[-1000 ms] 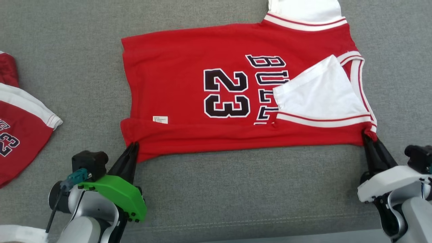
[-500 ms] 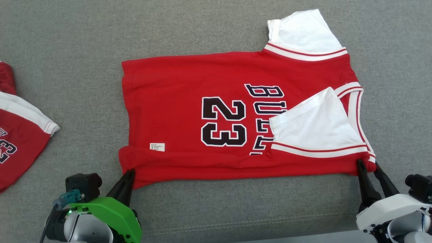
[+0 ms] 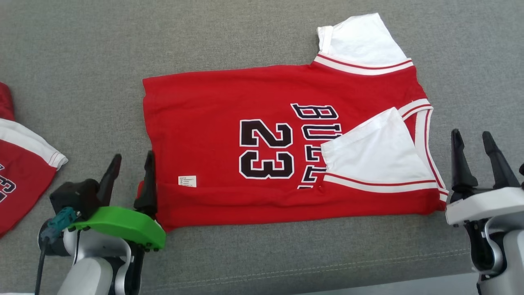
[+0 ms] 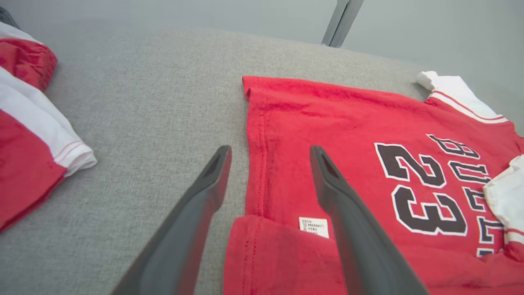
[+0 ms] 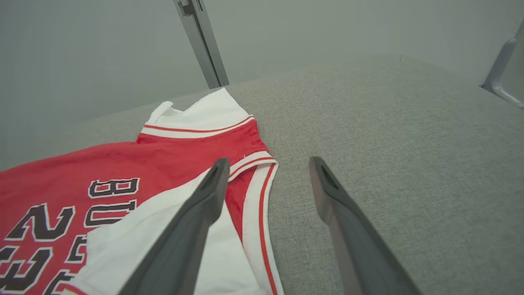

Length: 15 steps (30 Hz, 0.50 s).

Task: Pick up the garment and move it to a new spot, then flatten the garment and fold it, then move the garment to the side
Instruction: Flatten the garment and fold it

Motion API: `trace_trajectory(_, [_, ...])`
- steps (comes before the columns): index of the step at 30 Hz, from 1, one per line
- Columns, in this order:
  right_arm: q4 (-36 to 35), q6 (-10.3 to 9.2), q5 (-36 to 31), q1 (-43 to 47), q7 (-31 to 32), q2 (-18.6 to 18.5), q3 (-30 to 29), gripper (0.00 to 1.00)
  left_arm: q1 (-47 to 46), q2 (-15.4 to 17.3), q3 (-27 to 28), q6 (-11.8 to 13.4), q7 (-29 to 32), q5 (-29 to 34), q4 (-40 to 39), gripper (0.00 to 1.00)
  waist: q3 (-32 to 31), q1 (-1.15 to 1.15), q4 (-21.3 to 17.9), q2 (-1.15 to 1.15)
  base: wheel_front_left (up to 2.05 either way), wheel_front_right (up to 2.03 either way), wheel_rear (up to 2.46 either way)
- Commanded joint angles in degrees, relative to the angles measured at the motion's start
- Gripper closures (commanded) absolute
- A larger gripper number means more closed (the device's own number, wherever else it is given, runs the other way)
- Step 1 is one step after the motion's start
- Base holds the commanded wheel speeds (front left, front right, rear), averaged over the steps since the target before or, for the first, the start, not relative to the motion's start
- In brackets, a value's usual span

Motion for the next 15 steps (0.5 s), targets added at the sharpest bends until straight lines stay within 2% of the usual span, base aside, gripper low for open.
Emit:
trace_trajectory(1, [1.0, -0.08, -0.3, -3.4, -0.7, -0.6, 0.7, 0.0, -2.2, -0.6, 0.5, 0.8, -2.4, 1.7, 0.7, 0.0, -0.5, 0.0, -0.7, 0.0, 0.0, 0.0, 0.0])
trace_trajectory(6, [4.9, -0.08, 0.1, -9.7, -1.3, -1.8, 1.9, 0.0, -5.9, -1.2, 0.2, 1.2, -4.0, 2.8, 2.6, 0.0, -0.8, 0.0, -1.1, 0.0, 0.0, 0.0, 0.0])
trace_trajectory(15, [20.3, -0.08, 1.9, -26.2, -4.4, -6.0, 3.5, 0.0, -17.7, -2.9, -1.4, -1.7, -2.8, 2.5, 10.5, 0.0, 2.4, 0.0, 1.4, 0.0, 0.0, 0.0, 0.0])
